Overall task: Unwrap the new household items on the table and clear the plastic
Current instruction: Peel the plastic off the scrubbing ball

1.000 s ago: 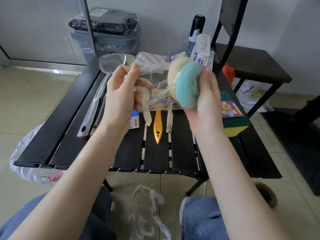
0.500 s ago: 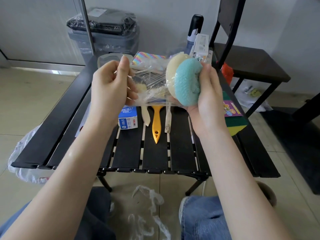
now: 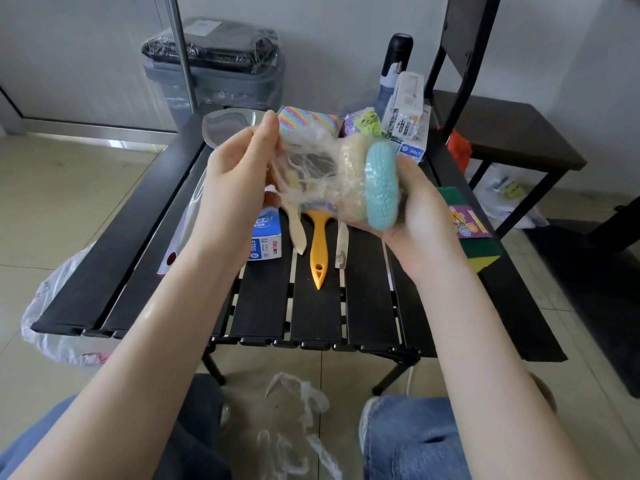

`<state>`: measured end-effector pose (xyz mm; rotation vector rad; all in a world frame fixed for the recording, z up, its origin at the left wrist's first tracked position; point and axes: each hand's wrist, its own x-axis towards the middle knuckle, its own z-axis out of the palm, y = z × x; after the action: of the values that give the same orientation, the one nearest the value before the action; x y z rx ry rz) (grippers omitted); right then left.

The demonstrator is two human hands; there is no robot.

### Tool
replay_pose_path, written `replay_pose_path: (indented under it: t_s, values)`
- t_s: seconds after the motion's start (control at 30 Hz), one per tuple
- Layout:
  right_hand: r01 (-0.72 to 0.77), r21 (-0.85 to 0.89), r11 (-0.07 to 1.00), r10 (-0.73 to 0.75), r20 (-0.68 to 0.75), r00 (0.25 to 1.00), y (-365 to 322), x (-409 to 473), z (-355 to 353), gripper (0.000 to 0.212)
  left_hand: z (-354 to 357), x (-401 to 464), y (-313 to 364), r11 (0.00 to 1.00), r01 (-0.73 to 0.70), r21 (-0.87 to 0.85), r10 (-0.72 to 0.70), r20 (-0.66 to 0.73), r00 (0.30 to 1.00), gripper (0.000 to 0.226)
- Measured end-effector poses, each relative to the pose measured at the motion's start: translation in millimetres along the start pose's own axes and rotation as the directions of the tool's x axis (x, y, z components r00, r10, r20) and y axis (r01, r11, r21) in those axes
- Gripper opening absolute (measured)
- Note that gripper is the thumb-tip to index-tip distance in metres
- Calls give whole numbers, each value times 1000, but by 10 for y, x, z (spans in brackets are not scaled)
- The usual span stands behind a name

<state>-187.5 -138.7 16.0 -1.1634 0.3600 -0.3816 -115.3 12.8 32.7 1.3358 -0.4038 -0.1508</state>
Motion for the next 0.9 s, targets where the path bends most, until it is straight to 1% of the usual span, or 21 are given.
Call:
replay_pose_path:
  t_s: [0.07, 0.1, 0.13, 0.17, 0.2, 0.23, 0.27, 0.3, 0.37, 0.47, 0.53, 0.6, 0.7, 0.77, 0.8, 0.9]
  values:
    - [43, -235, 971, -60, -65, 996, 33, -7, 43, 23, 4, 2, 23, 990, 76, -115, -69, 63, 996, 44]
    - [96, -311, 945, -132, -96, 987, 60, -22, 77, 19, 13, 3, 25, 985, 98, -138, -87, 89, 992, 41]
    - [190, -387, 902, -254, -122, 959, 91, -38, 112, 17, 20, 6, 21, 984, 110, -138, -97, 94, 991, 38]
    - [312, -467, 828, -408, -120, 905, 110, -63, 145, 16, 25, 7, 11, 985, 116, -128, -106, 82, 991, 35]
    - [431, -521, 737, -542, -74, 837, 125, -85, 172, 16, 25, 8, -5, 984, 122, -127, -114, 64, 991, 34]
    - [529, -536, 658, -626, 1, 780, 128, -109, 199, 16, 24, 10, -19, 983, 125, -132, -119, 52, 992, 33]
    - [590, -528, 611, -655, 82, 751, 128, -130, 228, 16, 26, 9, -26, 982, 125, -141, -119, 50, 992, 33]
    - [614, -525, 589, -647, 149, 748, 125, -150, 258, 18, 29, 3, -29, 982, 120, -148, -113, 54, 992, 33]
    - [602, -544, 584, -591, 224, 775, 117, -177, 307, 18, 36, -9, -35, 984, 94, -154, -84, 68, 994, 32]
    - [554, -544, 630, -501, 260, 825, 135, -174, 311, 12, 55, -36, -60, 995, 28, -94, -17, 114, 993, 26]
    - [534, -558, 635, -462, 278, 842, 124, -164, 282, 14, 59, -53, -65, 999, -17, -31, 21, 158, 987, 19]
    - [520, -571, 635, -445, 280, 851, 83, -153, 248, 13, 35, -39, -53, 998, -60, 24, 55, 170, 984, 17]
    - [486, -573, 660, -408, 270, 872, 35, -145, 204, 8, -7, -3, -51, 994, -86, 65, 77, 130, 988, 19]
    - [462, -562, 686, -388, 254, 886, 30, -140, 189, 11, 11, -5, -85, 998, -51, 47, 47, 91, 995, 21]
    - [443, -556, 704, -368, 249, 896, 31, -141, 192, 14, 33, -11, -108, 997, -46, 65, 41, 72, 997, 23]
    - [353, -497, 793, -264, 243, 934, 29, -145, 182, 15, 48, 8, -166, 976, -78, 201, 76, 14, 997, 25]
